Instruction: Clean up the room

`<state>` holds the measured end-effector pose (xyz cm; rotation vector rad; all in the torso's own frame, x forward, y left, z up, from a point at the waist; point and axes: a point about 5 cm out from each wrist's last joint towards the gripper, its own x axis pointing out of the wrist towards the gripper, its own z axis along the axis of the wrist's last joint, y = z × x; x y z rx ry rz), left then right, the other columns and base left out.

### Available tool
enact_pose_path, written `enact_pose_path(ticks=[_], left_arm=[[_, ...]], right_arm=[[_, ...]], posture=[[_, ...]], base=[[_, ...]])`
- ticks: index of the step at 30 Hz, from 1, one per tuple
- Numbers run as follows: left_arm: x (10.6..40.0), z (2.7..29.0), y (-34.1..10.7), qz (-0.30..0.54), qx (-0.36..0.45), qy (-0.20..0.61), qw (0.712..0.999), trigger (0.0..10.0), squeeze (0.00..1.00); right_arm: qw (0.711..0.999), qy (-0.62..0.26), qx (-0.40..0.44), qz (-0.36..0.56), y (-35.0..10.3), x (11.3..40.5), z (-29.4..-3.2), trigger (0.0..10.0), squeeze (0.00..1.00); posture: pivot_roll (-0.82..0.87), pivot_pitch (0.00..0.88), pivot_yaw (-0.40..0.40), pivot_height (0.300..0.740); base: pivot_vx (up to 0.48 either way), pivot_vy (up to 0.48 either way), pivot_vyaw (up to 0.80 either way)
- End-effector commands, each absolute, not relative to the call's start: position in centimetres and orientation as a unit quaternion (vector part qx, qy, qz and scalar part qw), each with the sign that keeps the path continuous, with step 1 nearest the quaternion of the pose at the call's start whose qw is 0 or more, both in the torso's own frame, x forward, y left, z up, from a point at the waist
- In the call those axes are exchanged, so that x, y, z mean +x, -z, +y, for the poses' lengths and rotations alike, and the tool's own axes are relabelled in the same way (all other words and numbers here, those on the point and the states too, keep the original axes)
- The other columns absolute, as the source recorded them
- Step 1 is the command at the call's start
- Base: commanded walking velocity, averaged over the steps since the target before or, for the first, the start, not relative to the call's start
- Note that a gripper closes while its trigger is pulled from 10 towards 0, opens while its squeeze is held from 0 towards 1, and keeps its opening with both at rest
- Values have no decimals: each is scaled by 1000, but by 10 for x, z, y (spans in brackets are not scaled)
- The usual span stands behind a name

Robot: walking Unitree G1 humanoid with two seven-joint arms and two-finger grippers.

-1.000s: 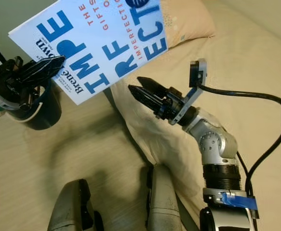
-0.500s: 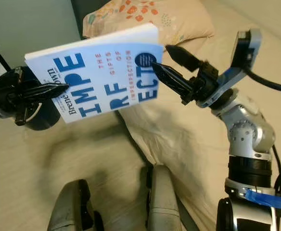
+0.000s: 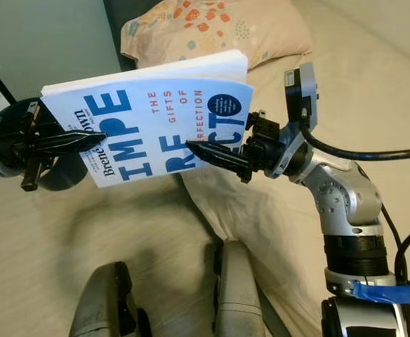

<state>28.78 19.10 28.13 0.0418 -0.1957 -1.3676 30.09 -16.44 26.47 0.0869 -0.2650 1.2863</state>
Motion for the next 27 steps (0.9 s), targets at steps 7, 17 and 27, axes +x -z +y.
enact_pose_path(ticks=[7, 17, 27], left_arm=[[284, 200, -279, -71, 51, 645, 759, 0, 0], [285, 199, -278, -73, 53, 652, 753, 0, 0], [293, 196, -279, -88, 20, 637, 766, 4392, 1000]], right_arm=[[779, -607, 73, -137, -269, 297, -173, 0, 0], [761, -630, 85, -129, -267, 294, -170, 0, 0], [758, -638, 99, -97, -252, 297, -160, 0, 0]], posture=[[-92, 82, 56, 565], [-94, 80, 56, 565], [-93, 84, 55, 565]], base=[[0, 0, 0], [0, 0, 0], [0, 0, 0]])
